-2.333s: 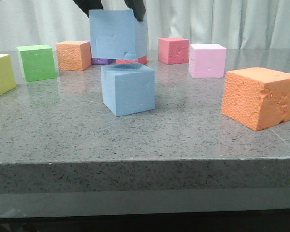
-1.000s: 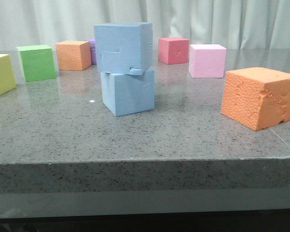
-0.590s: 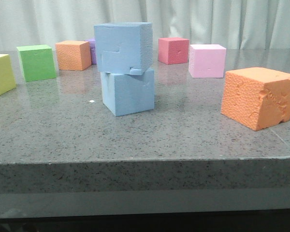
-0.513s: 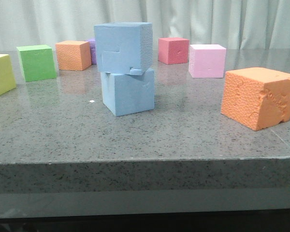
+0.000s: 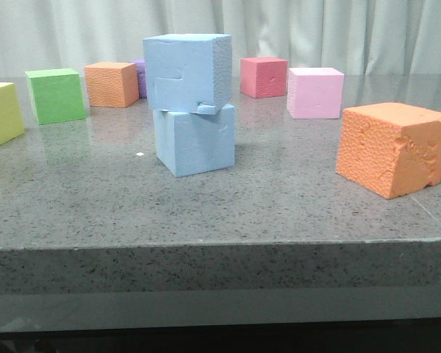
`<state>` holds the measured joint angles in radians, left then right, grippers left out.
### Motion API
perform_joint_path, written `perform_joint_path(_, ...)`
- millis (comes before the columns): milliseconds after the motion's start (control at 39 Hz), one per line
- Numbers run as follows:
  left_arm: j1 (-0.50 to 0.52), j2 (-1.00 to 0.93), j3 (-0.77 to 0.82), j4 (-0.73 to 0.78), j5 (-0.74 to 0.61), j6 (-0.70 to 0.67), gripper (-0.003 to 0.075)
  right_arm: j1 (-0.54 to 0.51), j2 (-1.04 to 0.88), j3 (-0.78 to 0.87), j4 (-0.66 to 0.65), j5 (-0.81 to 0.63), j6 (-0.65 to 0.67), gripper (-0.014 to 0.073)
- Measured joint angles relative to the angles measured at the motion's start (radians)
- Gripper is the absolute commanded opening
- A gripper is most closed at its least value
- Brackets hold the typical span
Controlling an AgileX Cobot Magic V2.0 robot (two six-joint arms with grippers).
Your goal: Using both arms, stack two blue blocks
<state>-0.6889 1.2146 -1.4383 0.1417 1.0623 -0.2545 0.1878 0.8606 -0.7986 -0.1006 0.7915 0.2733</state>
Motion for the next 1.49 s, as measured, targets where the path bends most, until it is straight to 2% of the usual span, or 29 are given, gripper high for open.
perform_joint_path(282, 0.0, -0.454, 0.444, 0.004, -0.305, 0.001, -0.002, 0.0, 0.0, 0.0, 0.0, 0.002, 0.0, -0.006)
perform_joint_path(487, 0.0, -0.737, 0.637, 0.026, -0.427, 0.001, -0.002, 0.0, 0.0, 0.0, 0.0, 0.002, 0.0, -0.006)
perform_joint_path(744, 0.0, -0.894, 0.709, 0.026, -0.431, 0.001, -0.002, 0.0, 0.0, 0.0, 0.0, 0.002, 0.0, -0.006)
perform_joint_path(1051, 0.0, -0.9, 0.71, 0.032, -0.433, 0.001, -0.002, 0.0, 0.0, 0.0, 0.0, 0.002, 0.0, -0.006)
perform_joint_path(1308, 0.0, -0.9, 0.713, 0.098, -0.437, 0.003, -0.002, 0.0, 0.0, 0.0, 0.0, 0.002, 0.0, -0.006)
perform_joint_path(1385, 0.0, -0.904, 0.731, 0.107, -0.443, 0.03, -0.002, 0.0, 0.0, 0.0, 0.0, 0.002, 0.0, -0.006)
perform_joint_path(1487, 0.0, -0.924, 0.77, 0.064, -0.463, 0.136, -0.002, 0.0, 0.0, 0.0, 0.0, 0.002, 0.0, -0.006)
